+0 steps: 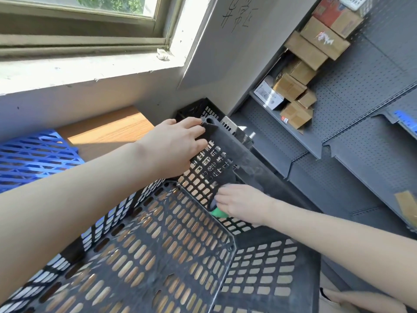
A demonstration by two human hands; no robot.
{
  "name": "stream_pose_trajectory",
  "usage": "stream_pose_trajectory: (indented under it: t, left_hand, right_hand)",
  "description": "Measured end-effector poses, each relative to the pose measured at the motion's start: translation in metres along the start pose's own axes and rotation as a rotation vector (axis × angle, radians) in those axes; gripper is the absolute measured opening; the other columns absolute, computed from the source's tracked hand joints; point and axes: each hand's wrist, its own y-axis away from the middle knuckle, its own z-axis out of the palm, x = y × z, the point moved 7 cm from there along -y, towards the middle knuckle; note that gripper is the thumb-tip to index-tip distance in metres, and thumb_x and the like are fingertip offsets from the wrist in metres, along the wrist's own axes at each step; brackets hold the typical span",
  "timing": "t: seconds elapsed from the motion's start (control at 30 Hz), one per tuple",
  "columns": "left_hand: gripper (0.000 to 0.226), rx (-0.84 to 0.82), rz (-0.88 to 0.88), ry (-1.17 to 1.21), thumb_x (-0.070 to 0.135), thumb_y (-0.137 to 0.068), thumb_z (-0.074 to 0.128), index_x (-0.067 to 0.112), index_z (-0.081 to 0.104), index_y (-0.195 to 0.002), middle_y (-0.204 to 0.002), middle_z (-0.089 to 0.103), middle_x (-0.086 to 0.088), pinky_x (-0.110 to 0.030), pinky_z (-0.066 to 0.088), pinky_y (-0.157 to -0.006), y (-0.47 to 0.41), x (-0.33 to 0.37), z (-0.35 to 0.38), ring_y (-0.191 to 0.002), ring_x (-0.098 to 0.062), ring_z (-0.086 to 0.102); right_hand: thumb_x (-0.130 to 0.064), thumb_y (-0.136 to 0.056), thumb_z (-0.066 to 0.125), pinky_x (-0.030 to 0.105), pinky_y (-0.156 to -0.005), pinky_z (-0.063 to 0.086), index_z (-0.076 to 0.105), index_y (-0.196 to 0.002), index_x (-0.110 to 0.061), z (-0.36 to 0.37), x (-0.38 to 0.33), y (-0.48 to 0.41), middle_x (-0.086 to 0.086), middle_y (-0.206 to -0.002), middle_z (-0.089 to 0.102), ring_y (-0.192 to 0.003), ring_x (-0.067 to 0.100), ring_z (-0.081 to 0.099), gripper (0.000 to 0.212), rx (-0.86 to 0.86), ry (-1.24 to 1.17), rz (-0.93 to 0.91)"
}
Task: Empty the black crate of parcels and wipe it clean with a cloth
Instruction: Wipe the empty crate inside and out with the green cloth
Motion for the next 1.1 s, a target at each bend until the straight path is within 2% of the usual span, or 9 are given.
stream_pose_trajectory:
  t: [0.07, 0.17, 0.27, 0.43, 0.57, 0.67, 0.73, 0.87, 1.1]
  left_hand:
    - [0.046, 0.067, 0.020, 0.020, 0.025, -0.086, 0.056, 0.018, 0.055, -0.131, -0.145, 0.046, -0.006, -0.046, 0.044, -0.102, 0.001, 0.000, -0.001, -0.145, -0.024, 0.026]
    - [0.033, 0.138, 0.054, 0.046, 0.018, -0.080, 0.059, 0.013, 0.066, -0.111, -0.128, 0.060, -0.010, -0.048, 0.053, -0.087, 0.003, -0.001, -0.002, -0.136, -0.030, 0.042]
    - [0.032, 0.158, 0.062, 0.065, 0.017, -0.079, 0.061, 0.012, 0.067, -0.109, -0.125, 0.062, -0.010, -0.049, 0.054, -0.084, 0.003, 0.000, -0.002, -0.135, -0.030, 0.044]
    - [0.046, 0.075, 0.026, 0.039, 0.024, -0.087, 0.054, 0.017, 0.055, -0.132, -0.145, 0.045, -0.004, -0.046, 0.044, -0.101, 0.002, 0.000, -0.003, -0.146, -0.023, 0.024]
    - [0.049, -0.010, 0.010, 0.021, 0.027, -0.091, 0.048, 0.022, 0.045, -0.140, -0.153, 0.033, -0.001, -0.044, 0.037, -0.108, 0.001, 0.001, -0.001, -0.148, -0.020, 0.013]
    - [0.050, -0.019, 0.010, 0.023, 0.027, -0.090, 0.049, 0.022, 0.045, -0.139, -0.153, 0.034, -0.001, -0.043, 0.038, -0.108, 0.001, 0.002, -0.002, -0.148, -0.020, 0.013]
    - [0.050, -0.030, 0.006, 0.012, 0.028, -0.090, 0.049, 0.023, 0.044, -0.140, -0.153, 0.033, -0.001, -0.043, 0.037, -0.109, 0.001, 0.002, -0.001, -0.149, -0.020, 0.012]
    - [0.049, 0.013, 0.008, 0.022, 0.026, -0.088, 0.051, 0.021, 0.048, -0.137, -0.150, 0.038, -0.003, -0.044, 0.040, -0.106, 0.001, 0.001, 0.000, -0.147, -0.021, 0.018]
    - [0.036, 0.144, 0.062, 0.067, 0.018, -0.075, 0.065, 0.012, 0.067, -0.111, -0.124, 0.062, -0.009, -0.049, 0.055, -0.083, 0.004, -0.001, -0.001, -0.134, -0.030, 0.045]
  right_hand:
    - [-0.008, -0.087, 0.046, 0.037, -0.093, 0.048, 0.071, -0.100, -0.007, -0.035, 0.027, -0.016, 0.005, -0.103, 0.068, -0.099, 0.025, 0.060, 0.029, 0.200, 0.006, 0.080]
    - [-0.004, -0.090, 0.051, 0.039, -0.085, 0.051, 0.071, -0.097, -0.004, -0.074, 0.059, -0.027, 0.009, -0.102, 0.068, -0.097, 0.028, 0.062, 0.021, 0.448, 0.029, 0.209]
    - [-0.004, -0.091, 0.051, 0.039, -0.080, 0.051, 0.071, -0.094, -0.004, -0.077, 0.060, -0.028, 0.010, -0.101, 0.069, -0.094, 0.028, 0.063, 0.020, 0.500, 0.038, 0.263]
    - [-0.005, -0.080, 0.062, 0.040, -0.087, 0.051, 0.070, -0.098, -0.008, -0.025, 0.020, 0.005, 0.007, -0.106, 0.068, -0.098, 0.026, 0.061, 0.020, 0.236, -0.107, 0.167]
    - [-0.016, -0.070, 0.078, 0.033, -0.078, 0.053, 0.072, -0.087, -0.019, 0.016, -0.013, 0.045, -0.005, -0.088, 0.068, -0.084, 0.019, 0.061, 0.018, -0.074, -0.168, 0.053]
    - [-0.018, -0.064, 0.081, 0.029, -0.073, 0.053, 0.070, -0.073, -0.021, 0.015, -0.023, 0.056, -0.007, -0.075, 0.063, -0.076, 0.018, 0.059, 0.014, -0.132, -0.137, -0.004]
    - [-0.013, -0.075, 0.071, 0.031, -0.080, 0.052, 0.070, -0.083, -0.017, -0.002, -0.007, 0.050, -0.004, -0.085, 0.065, -0.085, 0.020, 0.060, 0.009, -0.023, -0.109, 0.049]
    - [-0.007, -0.092, 0.035, 0.039, -0.091, 0.050, 0.069, -0.102, -0.007, -0.060, 0.039, 0.019, 0.008, -0.106, 0.067, -0.102, 0.028, 0.061, 0.036, 0.279, -0.073, 0.172]
    - [-0.003, -0.095, 0.046, 0.039, -0.090, 0.051, 0.069, -0.103, -0.003, -0.102, 0.073, -0.003, 0.011, -0.107, 0.068, -0.102, 0.029, 0.062, 0.024, 0.576, 0.005, 0.354]
